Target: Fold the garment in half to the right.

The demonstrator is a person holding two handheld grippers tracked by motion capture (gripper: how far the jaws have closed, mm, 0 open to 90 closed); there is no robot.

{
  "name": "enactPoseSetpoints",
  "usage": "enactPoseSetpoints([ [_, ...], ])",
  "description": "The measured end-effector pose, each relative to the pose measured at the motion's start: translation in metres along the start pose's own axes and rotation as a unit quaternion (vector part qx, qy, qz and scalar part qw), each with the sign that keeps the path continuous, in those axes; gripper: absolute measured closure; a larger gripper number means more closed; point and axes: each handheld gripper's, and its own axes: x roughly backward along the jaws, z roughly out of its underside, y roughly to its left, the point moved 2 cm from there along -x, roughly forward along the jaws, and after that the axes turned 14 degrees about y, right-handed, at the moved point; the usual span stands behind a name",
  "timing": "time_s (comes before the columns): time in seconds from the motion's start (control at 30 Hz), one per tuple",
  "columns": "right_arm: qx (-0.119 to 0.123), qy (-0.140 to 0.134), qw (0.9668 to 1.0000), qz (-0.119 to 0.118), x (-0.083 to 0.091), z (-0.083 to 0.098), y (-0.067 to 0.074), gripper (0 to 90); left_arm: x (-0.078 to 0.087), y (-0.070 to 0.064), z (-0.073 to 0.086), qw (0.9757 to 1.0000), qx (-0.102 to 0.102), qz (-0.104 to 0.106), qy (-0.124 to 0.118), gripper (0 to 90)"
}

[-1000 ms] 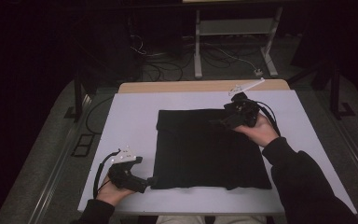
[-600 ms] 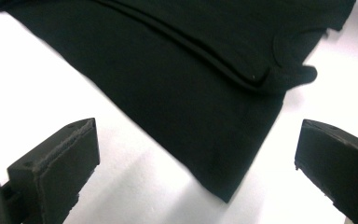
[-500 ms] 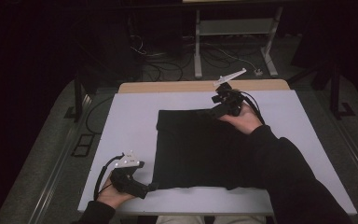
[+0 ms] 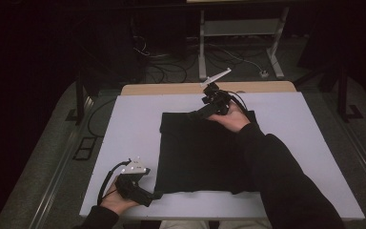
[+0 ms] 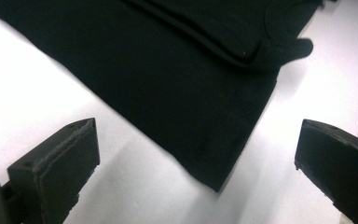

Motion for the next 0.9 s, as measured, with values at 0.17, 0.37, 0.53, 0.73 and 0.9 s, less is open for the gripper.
enactPoseSetpoints([
  [0.17,0.001,0.001,1.0000,-0.002,-0.014,-0.014,0.002,0.0,-0.006,-0.004,-0.001,0.9999,0.004,0.009,-0.002,0.0],
  [0.37,0.001,0.004,1.0000,-0.008,-0.034,-0.027,0.006,0.0,-0.007,-0.004,0.000,0.9999,-0.003,0.010,0.005,0.0],
  [0.53,0.004,0.012,0.9999,-0.010,-0.051,-0.036,0.009,0.0,-0.008,-0.005,0.000,0.9999,-0.007,0.013,0.008,0.0],
  [0.73,-0.003,0.014,0.9998,-0.011,-0.074,-0.041,0.008,0.0,-0.010,-0.006,0.001,0.9996,-0.015,0.018,0.019,0.0],
  [0.9,-0.010,0.014,0.9999,-0.002,-0.093,-0.045,0.007,0.0,-0.010,-0.007,0.000,0.9996,-0.015,0.016,0.020,0.0],
])
